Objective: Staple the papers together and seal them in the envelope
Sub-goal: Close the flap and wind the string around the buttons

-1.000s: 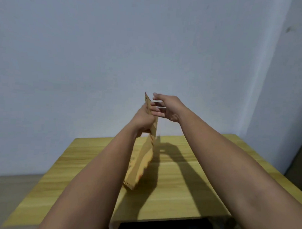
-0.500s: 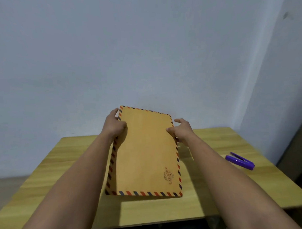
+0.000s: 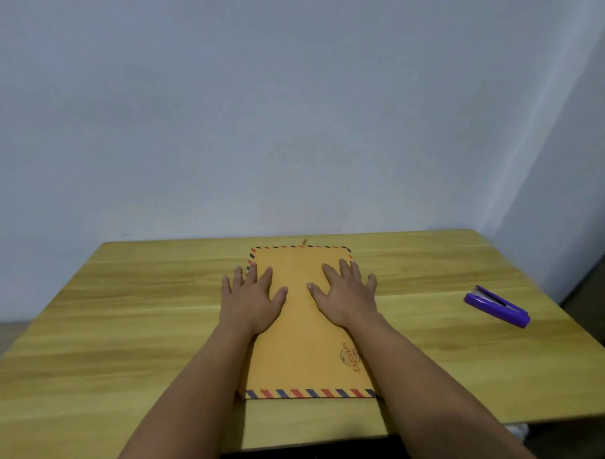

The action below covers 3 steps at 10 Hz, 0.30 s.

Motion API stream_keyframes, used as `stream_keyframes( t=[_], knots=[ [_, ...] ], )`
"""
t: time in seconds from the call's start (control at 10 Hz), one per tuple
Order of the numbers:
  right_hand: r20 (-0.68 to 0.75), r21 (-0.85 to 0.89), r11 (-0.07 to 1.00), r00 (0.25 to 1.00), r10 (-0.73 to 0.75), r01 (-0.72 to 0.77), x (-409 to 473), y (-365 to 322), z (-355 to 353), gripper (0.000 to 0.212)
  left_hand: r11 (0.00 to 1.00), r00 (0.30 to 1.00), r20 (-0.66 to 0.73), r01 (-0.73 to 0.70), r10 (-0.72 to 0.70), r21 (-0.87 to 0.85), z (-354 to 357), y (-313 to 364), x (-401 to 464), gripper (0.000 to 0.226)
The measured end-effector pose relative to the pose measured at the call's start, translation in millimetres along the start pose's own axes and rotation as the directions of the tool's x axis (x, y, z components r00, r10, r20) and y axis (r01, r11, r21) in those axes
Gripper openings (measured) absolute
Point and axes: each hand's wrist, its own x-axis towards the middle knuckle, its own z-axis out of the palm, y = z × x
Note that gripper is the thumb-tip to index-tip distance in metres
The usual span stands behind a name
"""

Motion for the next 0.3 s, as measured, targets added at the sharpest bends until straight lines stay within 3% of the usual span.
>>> stream_keyframes(
  t=[0.2,0.3],
  knots=[
    [0.034,-0.003,1.000,0.999,0.009,-0.008,-2,0,-2,0.077,0.999,0.998,0.042,0.035,-0.036,0.022,-4,1,-2,0.078],
    [-0.091,0.240,0.971,0.996,0.007,0.015,-7,-4,-19,0.075,0.996,0.998,-0.048,0.040,-0.044,-0.083,-12,4,-9,0.079]
  ],
)
